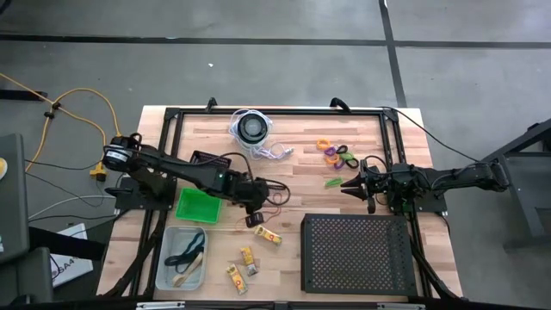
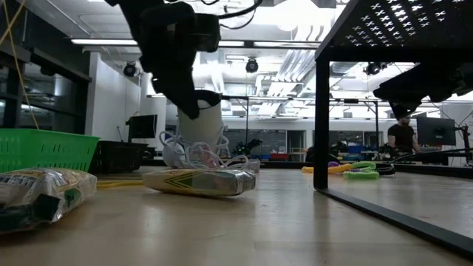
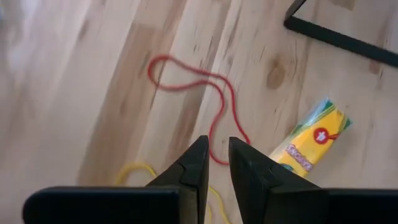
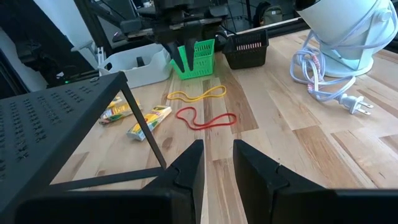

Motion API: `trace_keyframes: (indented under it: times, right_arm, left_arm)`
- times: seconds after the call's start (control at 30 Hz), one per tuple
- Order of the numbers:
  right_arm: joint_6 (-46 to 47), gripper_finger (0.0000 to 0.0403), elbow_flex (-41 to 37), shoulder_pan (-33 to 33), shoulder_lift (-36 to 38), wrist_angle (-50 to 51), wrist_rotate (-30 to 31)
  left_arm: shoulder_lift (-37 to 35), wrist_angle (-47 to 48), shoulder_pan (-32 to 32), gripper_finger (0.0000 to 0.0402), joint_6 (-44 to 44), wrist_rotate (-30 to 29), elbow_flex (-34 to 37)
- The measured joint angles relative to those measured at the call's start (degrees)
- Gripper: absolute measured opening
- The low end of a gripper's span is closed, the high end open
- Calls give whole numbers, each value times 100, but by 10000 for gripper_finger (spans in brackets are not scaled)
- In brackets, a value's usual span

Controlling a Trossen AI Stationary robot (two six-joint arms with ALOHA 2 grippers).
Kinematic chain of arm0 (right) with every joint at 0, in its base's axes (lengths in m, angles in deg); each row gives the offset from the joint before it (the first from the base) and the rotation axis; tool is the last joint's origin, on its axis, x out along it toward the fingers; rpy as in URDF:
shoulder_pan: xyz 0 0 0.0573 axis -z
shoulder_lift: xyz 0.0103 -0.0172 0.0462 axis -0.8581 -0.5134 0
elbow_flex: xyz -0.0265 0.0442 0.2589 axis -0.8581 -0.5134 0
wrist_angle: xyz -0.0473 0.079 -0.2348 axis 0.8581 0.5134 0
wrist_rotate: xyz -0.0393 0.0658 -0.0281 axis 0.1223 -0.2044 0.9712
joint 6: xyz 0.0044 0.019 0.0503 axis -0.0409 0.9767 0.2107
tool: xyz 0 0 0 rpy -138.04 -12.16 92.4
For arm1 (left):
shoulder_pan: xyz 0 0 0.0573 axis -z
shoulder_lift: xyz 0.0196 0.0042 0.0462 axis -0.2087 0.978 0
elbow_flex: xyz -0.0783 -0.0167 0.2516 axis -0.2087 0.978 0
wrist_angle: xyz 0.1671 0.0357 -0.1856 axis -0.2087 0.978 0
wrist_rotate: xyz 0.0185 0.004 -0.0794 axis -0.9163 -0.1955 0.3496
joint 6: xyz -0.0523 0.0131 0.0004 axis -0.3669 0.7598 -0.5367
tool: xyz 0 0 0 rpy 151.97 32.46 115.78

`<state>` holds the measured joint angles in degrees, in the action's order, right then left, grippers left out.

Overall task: Pick & Place Office Desk Supplies
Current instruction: Put the red rubber band into the gray bin

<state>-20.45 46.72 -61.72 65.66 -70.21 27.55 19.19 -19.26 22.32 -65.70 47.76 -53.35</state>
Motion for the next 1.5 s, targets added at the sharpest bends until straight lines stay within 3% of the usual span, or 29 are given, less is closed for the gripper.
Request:
trace_keyframes:
  times: [0.13,0.4,1.13,1.5]
  right_arm:
    - [0,73,1,-1,0,2,0]
    - [0,73,0,0,2,2,2]
    - [0,73,1,-2,2,3,4]
    - [0,73,1,-2,-35,-4,17]
  left_arm:
    - [47,101,17,57,-960,-4,0]
    - [105,113,-156,57,-1844,-136,0]
    - [364,31,-170,57,-2476,-312,-2]
    - [1031,155,-82,57,-2932,-257,-782]
